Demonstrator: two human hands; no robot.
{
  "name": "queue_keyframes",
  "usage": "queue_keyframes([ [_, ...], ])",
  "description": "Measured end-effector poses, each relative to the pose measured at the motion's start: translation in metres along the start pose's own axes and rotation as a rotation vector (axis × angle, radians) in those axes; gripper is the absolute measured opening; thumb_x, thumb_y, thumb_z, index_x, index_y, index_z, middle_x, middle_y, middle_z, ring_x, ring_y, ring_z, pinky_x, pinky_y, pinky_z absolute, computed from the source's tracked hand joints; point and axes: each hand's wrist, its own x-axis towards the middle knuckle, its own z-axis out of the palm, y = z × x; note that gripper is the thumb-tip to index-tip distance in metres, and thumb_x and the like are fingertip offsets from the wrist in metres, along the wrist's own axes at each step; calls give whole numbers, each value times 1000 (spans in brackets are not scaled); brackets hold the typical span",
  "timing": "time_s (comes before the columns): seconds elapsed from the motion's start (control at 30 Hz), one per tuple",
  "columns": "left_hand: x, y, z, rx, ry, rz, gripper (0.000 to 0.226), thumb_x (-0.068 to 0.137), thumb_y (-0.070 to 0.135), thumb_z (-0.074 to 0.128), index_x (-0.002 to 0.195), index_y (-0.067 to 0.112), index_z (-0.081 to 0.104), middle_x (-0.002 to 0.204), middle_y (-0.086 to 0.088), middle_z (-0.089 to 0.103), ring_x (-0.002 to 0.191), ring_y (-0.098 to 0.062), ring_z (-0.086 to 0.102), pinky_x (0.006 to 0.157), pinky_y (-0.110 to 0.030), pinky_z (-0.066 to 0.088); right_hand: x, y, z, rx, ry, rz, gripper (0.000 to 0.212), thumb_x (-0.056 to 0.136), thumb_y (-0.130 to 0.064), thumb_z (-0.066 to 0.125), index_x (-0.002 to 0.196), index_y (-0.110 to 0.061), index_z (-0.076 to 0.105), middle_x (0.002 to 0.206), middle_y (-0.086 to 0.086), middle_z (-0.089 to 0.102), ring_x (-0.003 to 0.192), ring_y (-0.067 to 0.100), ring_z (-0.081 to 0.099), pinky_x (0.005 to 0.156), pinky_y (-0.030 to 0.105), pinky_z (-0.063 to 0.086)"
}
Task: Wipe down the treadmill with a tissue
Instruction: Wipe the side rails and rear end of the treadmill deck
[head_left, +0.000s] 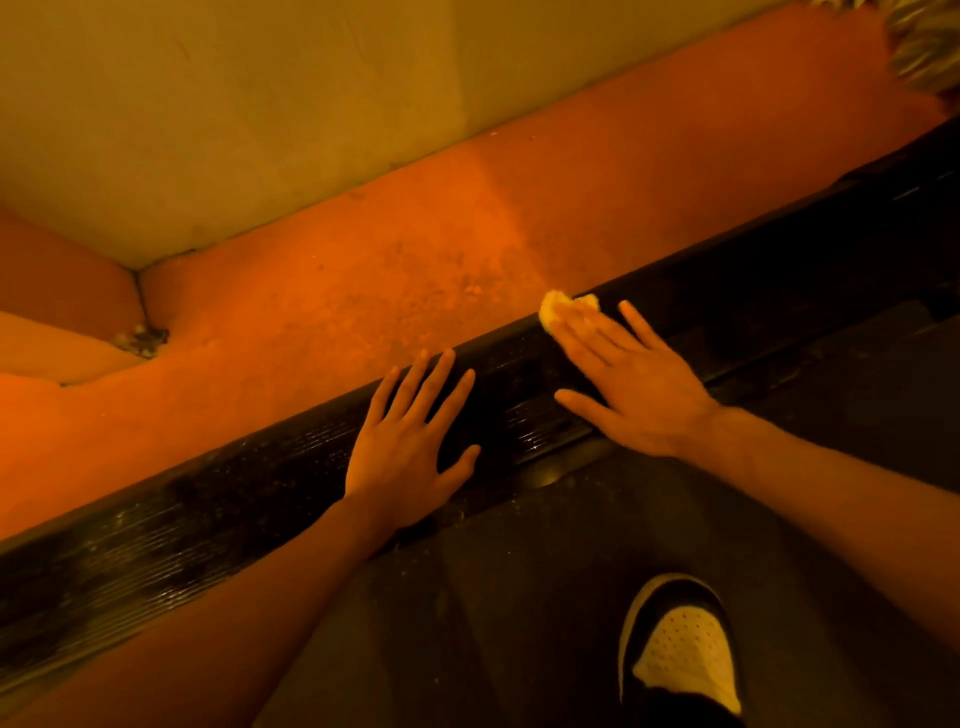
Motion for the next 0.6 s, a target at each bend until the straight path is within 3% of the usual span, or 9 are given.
queue_keyframes([
  [0.13, 0, 2, -2, -12, 1, -10, 78, 102, 64, 28, 167, 25, 12, 174, -6, 1, 161, -26, -3, 129, -52, 7, -4, 58, -14, 59, 53, 345, 87, 99, -72, 6, 166, -17, 11, 174, 4, 9, 161, 21, 3, 128, 49, -5],
  [0.2, -1, 2, -2, -17, 3, -15, 77, 102, 64, 29, 167, 24, 13, 174, -6, 2, 161, -26, -3, 129, -52, 7, 6, 54, -19, 111, 51, 446, 88, 98, -70, 6, 164, -13, 19, 173, 9, 15, 160, 25, 4, 128, 50, -6],
  [0.3, -1, 1, -2, -24, 4, -12, 77, 102, 63, 31, 166, 24, 15, 174, -6, 2, 161, -27, -2, 129, -53, 10, 30, 0, -14, 130, 53, 325, 86, 99, -66, 8, 156, -8, 37, 163, 16, 35, 158, 32, 17, 127, 52, 0],
  [0.43, -1, 2, -2, -36, 16, -10, 77, 101, 62, 35, 166, 24, 15, 174, -7, 5, 161, -27, 2, 128, -55, 13, 55, -83, 0, 149, 41, 115, 79, 103, -58, 8, 155, -7, 41, 160, 12, 43, 156, 30, 23, 129, 46, 0],
  [0.53, -1, 3, -3, -42, 18, -12, 77, 101, 62, 35, 166, 24, 17, 174, -7, 6, 161, -28, 3, 128, -55, 13, 47, -62, -3, 105, 22, 39, 77, 105, -60, 8, 159, -13, 36, 163, 6, 40, 158, 24, 21, 129, 45, -3],
  [0.6, -1, 2, -2, -44, 25, -13, 77, 101, 61, 36, 166, 24, 17, 174, -7, 6, 161, -27, 1, 128, -54, 13, 37, -18, -6, 94, 73, 128, 76, 104, -63, 13, 157, -15, 40, 160, 6, 44, 157, 24, 24, 128, 46, -3],
])
